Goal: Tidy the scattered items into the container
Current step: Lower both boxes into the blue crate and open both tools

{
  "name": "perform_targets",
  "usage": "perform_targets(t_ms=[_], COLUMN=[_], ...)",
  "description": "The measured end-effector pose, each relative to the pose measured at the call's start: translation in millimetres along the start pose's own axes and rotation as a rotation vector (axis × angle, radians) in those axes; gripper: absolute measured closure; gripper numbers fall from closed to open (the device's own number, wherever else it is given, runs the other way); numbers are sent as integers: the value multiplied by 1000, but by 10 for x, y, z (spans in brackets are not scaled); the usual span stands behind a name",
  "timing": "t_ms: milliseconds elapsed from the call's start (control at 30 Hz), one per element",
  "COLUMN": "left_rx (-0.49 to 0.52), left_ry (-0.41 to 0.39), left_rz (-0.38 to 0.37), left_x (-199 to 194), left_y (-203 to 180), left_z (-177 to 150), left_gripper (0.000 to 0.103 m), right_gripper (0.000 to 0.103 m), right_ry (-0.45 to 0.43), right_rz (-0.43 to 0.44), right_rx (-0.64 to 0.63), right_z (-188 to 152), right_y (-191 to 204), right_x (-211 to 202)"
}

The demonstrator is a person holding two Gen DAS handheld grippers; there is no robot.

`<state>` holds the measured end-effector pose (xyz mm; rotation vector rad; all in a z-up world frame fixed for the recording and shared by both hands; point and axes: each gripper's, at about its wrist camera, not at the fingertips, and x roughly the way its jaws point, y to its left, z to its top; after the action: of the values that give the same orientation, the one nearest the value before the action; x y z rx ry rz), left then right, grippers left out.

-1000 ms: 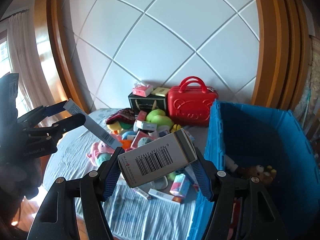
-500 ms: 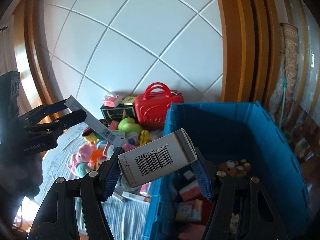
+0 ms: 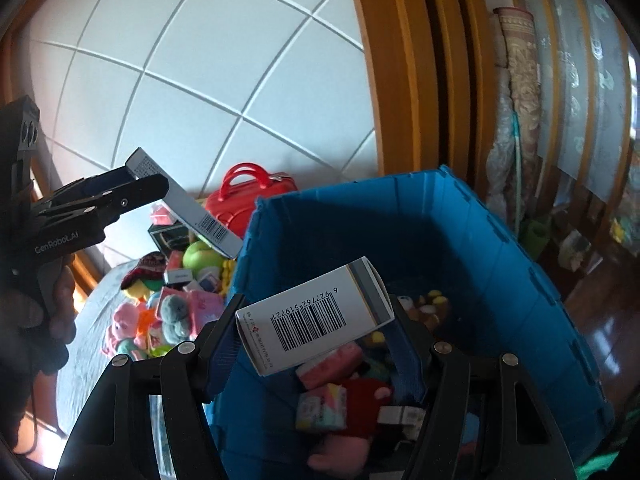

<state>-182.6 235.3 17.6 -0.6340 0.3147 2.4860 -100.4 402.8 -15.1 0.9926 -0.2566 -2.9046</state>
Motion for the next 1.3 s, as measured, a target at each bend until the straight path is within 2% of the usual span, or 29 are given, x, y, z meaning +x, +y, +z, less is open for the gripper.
perform_targets(t_ms=[267, 633, 1033, 1167, 1200, 1233, 1267, 1300], left_rx=[61, 76, 69, 21, -12, -37, -48, -51], left_ry=[14, 39, 48, 68, 75, 84, 99, 112], left_rz=[-44, -92, -97, -123, -135, -132, -117, -97], left_x=[377, 803, 1100, 1177, 1195, 1215, 1245, 1271], left_y=[-300, -533, -548, -479, -437, -405, -384, -374], left_z=[229, 331, 499, 505, 512, 524, 531, 533], left_gripper=[24, 24, 24, 24, 24, 23, 13, 3], right_gripper=[36, 36, 36, 36, 34, 16, 2, 0], right_ry=[16, 45, 72, 65, 56, 49, 40, 34], right_rz=[-47, -113, -124, -129, -136, -145, -156, -164], right_rx=[58, 108, 128, 132, 136, 137, 135, 132], right_z=[-56, -128, -139, -123, -115, -104, -96, -92], right_y=[-327, -675, -803, -835, -848, -859, -863, -864], right_x=[21, 92, 260, 282, 277, 276, 276, 274])
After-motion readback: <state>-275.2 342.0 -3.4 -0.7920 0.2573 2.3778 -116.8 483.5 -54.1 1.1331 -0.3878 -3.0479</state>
